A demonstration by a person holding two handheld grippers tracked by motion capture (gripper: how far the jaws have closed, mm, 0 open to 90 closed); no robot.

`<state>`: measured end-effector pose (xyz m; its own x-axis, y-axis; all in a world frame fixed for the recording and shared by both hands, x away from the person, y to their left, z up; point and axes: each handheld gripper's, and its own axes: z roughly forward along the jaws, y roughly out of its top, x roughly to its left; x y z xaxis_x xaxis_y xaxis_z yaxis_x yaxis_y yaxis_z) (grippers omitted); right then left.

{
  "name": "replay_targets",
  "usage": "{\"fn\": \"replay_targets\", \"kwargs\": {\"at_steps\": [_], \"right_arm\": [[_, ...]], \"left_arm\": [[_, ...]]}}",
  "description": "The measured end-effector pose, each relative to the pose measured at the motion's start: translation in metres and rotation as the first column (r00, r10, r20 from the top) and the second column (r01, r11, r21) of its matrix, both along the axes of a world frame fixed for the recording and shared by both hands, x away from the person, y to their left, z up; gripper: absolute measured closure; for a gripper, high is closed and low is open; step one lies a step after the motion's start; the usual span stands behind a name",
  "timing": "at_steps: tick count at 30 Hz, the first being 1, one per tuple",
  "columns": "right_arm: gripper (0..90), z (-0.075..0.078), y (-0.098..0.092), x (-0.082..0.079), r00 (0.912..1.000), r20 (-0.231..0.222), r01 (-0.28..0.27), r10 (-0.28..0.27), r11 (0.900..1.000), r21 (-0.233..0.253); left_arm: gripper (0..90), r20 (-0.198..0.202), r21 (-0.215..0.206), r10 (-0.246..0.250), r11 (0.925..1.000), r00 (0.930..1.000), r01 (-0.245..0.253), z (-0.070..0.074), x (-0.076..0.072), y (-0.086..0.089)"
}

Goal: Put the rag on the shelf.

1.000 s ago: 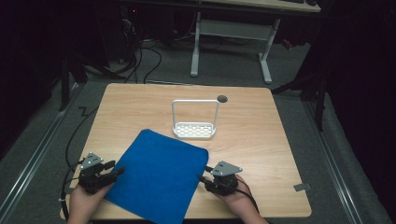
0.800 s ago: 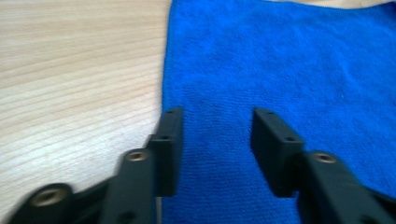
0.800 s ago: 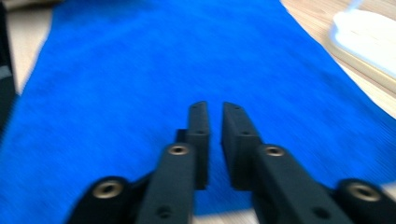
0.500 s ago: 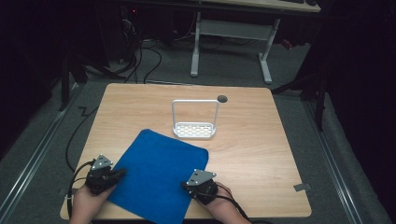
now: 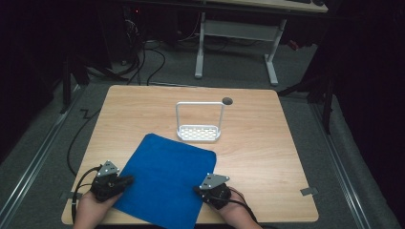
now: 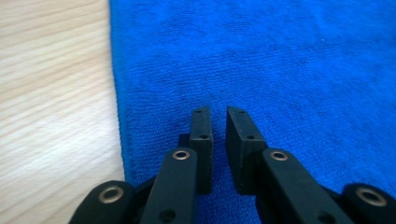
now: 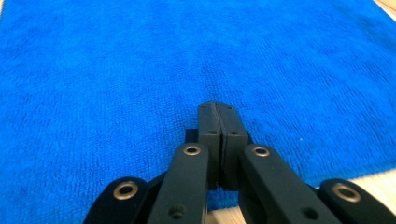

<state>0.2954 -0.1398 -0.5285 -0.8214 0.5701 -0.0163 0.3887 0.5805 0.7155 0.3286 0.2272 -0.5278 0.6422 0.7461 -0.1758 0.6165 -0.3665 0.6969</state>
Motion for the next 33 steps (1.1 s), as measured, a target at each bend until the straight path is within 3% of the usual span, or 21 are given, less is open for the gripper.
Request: {"fn": "replay_targets", "kwargs": {"at_steps": [1,10,14,16,17,28,33], "right_arm": [[90.0,0.000,-0.006,0.000,0.9999,-0.002,0.013,-0.013,1.000,0.002],[90.0,0.002,-0.035,-0.004,0.9975,-0.003,0.071,-0.071,0.997,-0.017],[90.0,0.003,-0.053,-0.003,0.9937,-0.004,0.112,-0.112,0.994,-0.020],[90.0,0.002,-0.058,-0.003,0.9926,-0.005,0.121,-0.121,0.993,-0.016],[90.0,0.002,-0.067,-0.002,0.9897,-0.011,0.143,-0.143,0.990,-0.011],[90.0,0.003,-0.104,-0.002,0.9744,0.000,0.225,-0.225,0.974,-0.017],[90.0,0.004,-0.105,-0.002,0.9728,0.001,0.232,-0.232,0.973,-0.024]], "left_arm": [[80.0,-0.011,-0.024,-0.019,0.9995,0.9998,0.019,-0.001,-0.003,-0.006],[79.3,-0.009,-0.022,-0.115,0.9932,0.9933,0.115,0.000,-0.016,-0.037],[79.2,-0.023,-0.055,-0.180,0.9823,0.9833,0.179,-0.001,-0.022,-0.055],[79.1,-0.022,-0.059,-0.188,0.9807,0.9819,0.186,-0.002,-0.023,-0.057],[78.9,-0.017,-0.054,-0.213,0.9757,0.9768,0.212,-0.002,-0.026,-0.065],[78.1,-0.003,-0.071,-0.264,0.9621,0.9645,0.263,-0.003,-0.031,-0.085],[77.5,-0.004,-0.077,-0.277,0.9582,0.9610,0.275,-0.004,-0.032,-0.087]]}}
